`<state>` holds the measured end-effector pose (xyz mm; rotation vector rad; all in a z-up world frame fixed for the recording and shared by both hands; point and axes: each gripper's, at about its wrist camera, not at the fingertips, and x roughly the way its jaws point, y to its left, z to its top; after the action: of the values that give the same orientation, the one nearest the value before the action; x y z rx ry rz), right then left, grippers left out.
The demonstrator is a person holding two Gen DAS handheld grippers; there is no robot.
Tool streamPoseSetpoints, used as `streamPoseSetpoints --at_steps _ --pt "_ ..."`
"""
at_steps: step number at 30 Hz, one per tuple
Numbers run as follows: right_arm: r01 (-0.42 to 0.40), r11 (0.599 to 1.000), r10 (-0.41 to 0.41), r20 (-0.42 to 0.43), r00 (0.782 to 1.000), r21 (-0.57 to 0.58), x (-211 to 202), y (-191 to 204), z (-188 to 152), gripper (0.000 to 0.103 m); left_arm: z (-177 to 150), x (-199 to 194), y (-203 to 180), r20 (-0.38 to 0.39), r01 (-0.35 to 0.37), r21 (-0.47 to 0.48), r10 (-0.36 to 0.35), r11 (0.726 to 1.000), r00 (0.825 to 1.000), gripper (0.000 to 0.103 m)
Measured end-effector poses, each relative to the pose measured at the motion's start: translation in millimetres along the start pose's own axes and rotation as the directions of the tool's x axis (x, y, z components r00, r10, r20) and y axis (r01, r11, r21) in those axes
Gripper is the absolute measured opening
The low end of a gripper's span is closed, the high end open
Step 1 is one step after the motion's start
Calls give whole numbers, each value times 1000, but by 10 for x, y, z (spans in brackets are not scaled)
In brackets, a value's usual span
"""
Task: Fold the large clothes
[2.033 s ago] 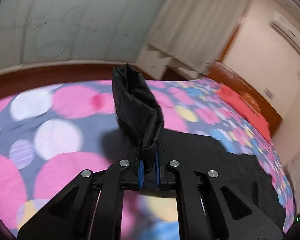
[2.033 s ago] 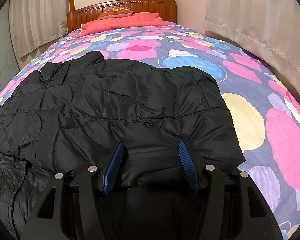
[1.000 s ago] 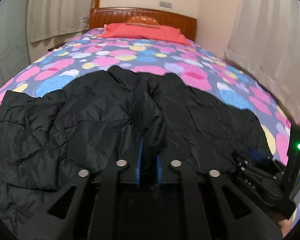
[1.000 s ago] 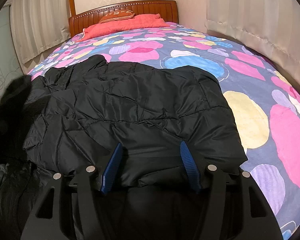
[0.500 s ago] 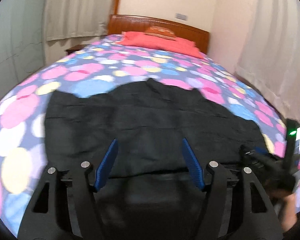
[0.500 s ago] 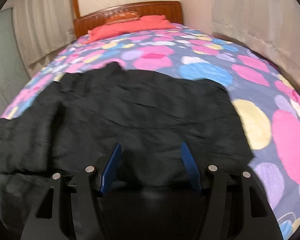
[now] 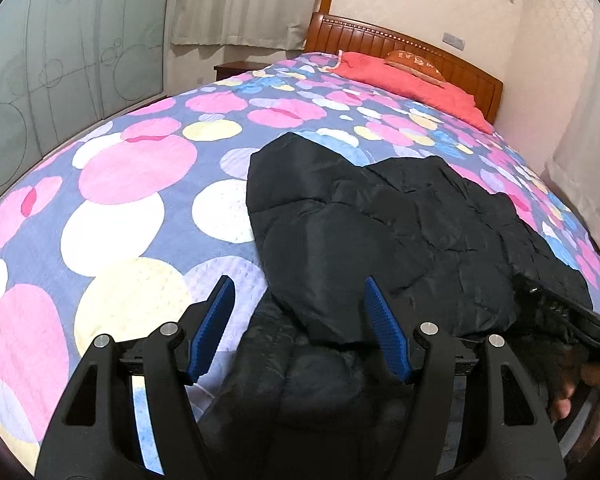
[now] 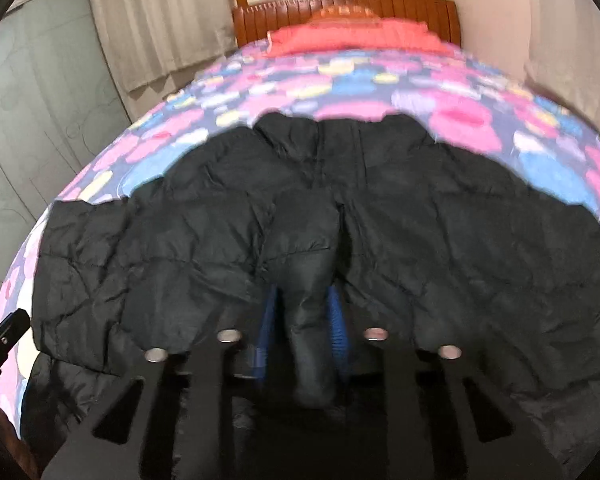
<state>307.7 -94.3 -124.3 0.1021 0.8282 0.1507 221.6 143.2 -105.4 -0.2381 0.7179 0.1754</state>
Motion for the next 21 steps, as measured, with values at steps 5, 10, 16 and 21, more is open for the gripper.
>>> streamPoseSetpoints --at_steps 5,10,16,21 --pt "68 998 -69 92 993 19 -344 -281 102 14 55 -22 -34 15 13 12 -13 1000 1000 67" --pt "200 976 -209 112 971 87 -519 -919 115 14 80 -26 -144 21 27 39 -28 999 999 72" --pt "224 961 -227 1 974 161 -333 -1517 -79 15 84 86 -310 -6 37 72 -36 997 999 73" --pt "204 960 -202 -28 979 193 -347 -1575 -110 28 110 207 -459 -34 38 117 -34 992 999 73"
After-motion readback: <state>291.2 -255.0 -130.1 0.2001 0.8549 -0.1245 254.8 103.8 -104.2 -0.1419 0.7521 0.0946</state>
